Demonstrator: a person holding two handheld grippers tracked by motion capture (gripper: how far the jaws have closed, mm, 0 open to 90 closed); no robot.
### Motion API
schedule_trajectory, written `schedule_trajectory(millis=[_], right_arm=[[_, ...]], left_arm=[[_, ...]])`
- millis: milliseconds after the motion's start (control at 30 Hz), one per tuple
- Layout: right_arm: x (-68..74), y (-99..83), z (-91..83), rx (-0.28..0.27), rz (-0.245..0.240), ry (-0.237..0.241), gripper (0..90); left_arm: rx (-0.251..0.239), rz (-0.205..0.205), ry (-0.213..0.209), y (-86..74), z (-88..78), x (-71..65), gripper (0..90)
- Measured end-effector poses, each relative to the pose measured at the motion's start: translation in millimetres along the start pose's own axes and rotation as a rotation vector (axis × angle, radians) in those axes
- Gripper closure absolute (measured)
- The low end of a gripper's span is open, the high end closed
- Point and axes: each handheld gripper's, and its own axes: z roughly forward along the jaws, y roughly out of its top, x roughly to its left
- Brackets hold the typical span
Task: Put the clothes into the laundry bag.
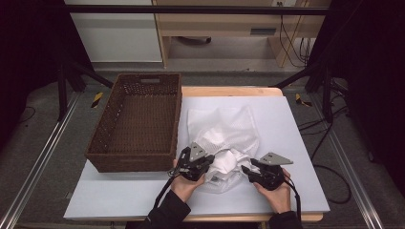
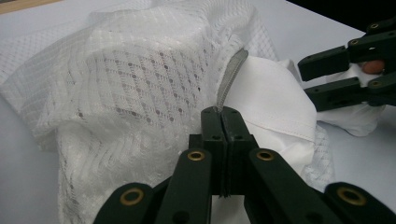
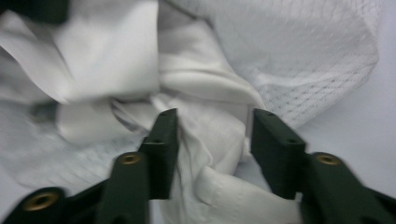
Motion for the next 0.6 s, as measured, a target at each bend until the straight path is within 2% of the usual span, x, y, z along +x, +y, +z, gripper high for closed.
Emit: schedule_trajectory(millis=[33, 67, 100, 133, 167, 200, 267, 333, 400, 467, 533, 600], right_arm=[[-0.2, 0.8, 1.8, 0.016, -0.020, -0.016, 72.2], [-0.8, 1.9, 1.6, 0.025, -0.016, -0.003, 78.5], [-1.1, 3.6, 0.9, 0.037, -0.002, 0.014, 82.9], [0.5, 5.4, -1.1, 0.037, 0.003, 0.014, 84.5], [2.0, 7.3, -4.0, 0.024, -0.001, 0.036, 85.3], [5.0, 9.8, -8.1, -0.004, 0.013, 0.093, 85.5], [14.0, 16.5, -15.4, -0.096, 0.014, 0.218, 85.6], [27.7, 25.5, -16.2, -0.139, -0.004, 0.281, 85.4], [40.1, 33.9, -5.8, -0.165, -0.007, 0.324, 85.3], [46.7, 39.3, 8.0, -0.167, -0.015, 0.308, 85.1], [48.8, 42.3, 28.0, -0.148, -0.011, 0.246, 85.0], [46.5, 41.4, 48.5, -0.117, 0.029, 0.192, 85.1]], left_arm=[[0.000, 0.003, 0.000, 0.1, 0.1, 0.3, 89.2], [0.000, 0.003, 0.000, 0.1, 0.3, 0.3, 89.2], [0.000, 0.003, 0.001, 0.3, 0.3, 0.2, 89.2], [-0.002, 0.002, 0.000, 0.5, 0.0, 0.2, 89.2], [-0.004, 0.003, 0.002, 0.8, -0.5, 0.2, 89.2], [-0.005, -0.001, 0.000, 1.4, -1.1, 0.3, 89.2], [-0.015, -0.007, -0.006, 3.3, -2.9, 0.0, 89.1], [-0.027, -0.004, -0.009, 7.2, -6.5, -1.8, 89.2], [-0.043, 0.001, -0.016, 12.1, -11.4, -5.6, 89.2], [-0.059, 0.019, -0.015, 17.0, -17.4, -9.4, 89.2], [-0.066, 0.024, -0.016, 19.5, -21.5, -11.3, 89.2], [-0.065, 0.026, -0.018, 19.0, -23.0, -12.1, 89.3]])
